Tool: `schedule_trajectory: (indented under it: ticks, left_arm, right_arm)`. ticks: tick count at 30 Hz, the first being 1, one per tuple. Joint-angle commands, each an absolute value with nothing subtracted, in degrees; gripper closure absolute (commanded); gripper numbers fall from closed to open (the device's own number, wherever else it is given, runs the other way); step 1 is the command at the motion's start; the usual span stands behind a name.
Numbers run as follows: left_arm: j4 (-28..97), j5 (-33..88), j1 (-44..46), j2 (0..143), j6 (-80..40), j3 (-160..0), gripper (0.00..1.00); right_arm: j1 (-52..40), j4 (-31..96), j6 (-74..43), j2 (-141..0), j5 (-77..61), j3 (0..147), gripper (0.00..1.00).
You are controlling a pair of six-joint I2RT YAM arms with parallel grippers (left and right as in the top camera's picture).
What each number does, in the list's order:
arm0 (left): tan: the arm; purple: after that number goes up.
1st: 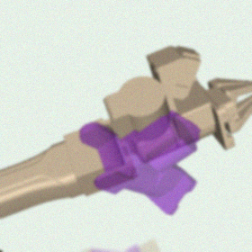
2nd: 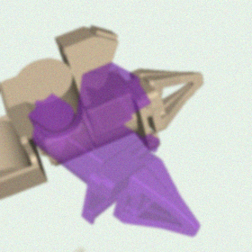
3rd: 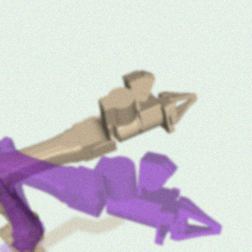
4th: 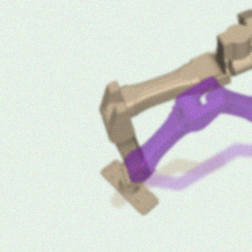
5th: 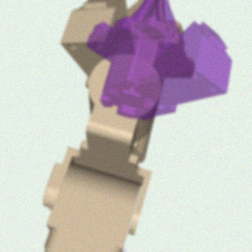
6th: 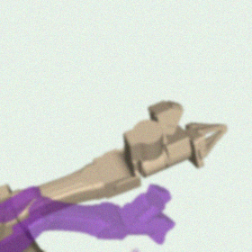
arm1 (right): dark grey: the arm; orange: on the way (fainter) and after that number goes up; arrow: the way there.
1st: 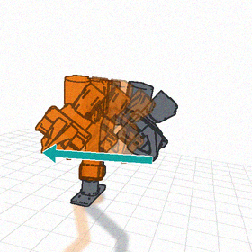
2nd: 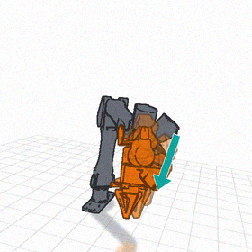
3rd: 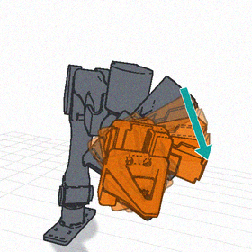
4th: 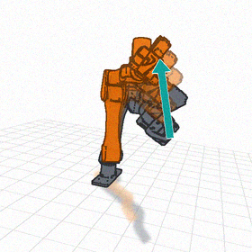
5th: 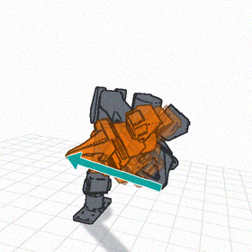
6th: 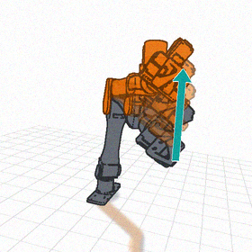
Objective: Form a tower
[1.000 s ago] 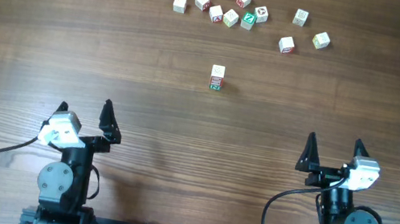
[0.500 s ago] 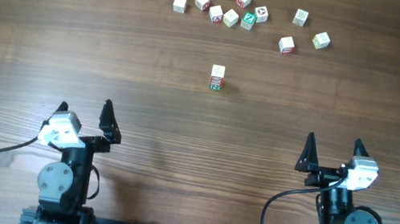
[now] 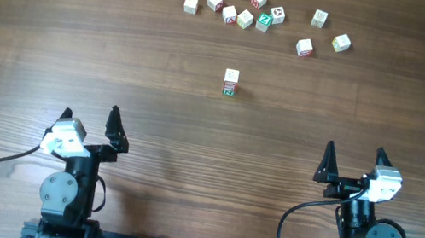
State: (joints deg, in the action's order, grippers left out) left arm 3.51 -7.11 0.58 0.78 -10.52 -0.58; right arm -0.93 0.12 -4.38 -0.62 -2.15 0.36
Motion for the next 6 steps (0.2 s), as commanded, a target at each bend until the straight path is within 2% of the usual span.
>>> schedule_trajectory:
  ticks: [1,6]
  left_arm:
    - [3.62,-6.66,0.14,0.38,-9.19,-0.32,0.00]
    - [3.62,-6.66,0.14,0.38,-9.19,-0.32,0.00]
  right_arm:
    - [-1.10,-0.03,-3.38,-0.27,-3.09,0.30,0.00]
    - [-1.10,-0.03,-3.40,-0.27,-3.09,0.30,0.00]
